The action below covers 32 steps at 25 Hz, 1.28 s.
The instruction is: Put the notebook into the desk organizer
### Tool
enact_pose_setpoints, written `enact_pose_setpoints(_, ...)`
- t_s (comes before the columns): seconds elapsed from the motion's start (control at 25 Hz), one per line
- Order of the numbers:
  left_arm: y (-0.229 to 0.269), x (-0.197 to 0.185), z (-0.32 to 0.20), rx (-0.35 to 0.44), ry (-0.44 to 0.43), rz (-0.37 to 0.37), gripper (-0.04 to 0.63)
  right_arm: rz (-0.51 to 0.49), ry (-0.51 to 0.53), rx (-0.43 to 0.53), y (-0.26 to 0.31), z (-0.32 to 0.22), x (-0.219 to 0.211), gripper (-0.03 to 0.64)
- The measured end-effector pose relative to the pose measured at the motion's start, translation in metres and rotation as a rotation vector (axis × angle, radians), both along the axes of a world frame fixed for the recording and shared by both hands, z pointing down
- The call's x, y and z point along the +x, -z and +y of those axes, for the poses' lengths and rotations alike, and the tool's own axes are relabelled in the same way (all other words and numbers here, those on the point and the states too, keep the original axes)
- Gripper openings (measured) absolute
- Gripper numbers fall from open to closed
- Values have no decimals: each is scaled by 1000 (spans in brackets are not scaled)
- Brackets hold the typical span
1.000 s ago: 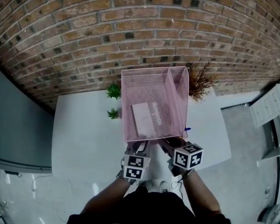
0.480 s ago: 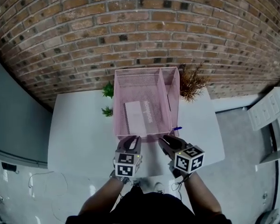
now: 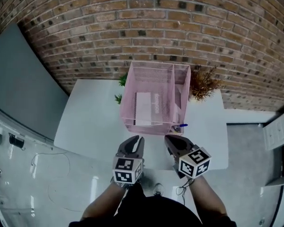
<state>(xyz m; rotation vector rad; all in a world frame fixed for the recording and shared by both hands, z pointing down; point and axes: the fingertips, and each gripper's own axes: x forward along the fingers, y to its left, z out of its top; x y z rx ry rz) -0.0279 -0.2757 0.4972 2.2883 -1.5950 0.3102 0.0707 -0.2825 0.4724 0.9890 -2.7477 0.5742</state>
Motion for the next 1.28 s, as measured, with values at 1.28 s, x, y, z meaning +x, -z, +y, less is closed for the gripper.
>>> enact_pose_setpoints(1.28,27,-117,231,42,68,77,6,1,157,38,16,207,-140,3)
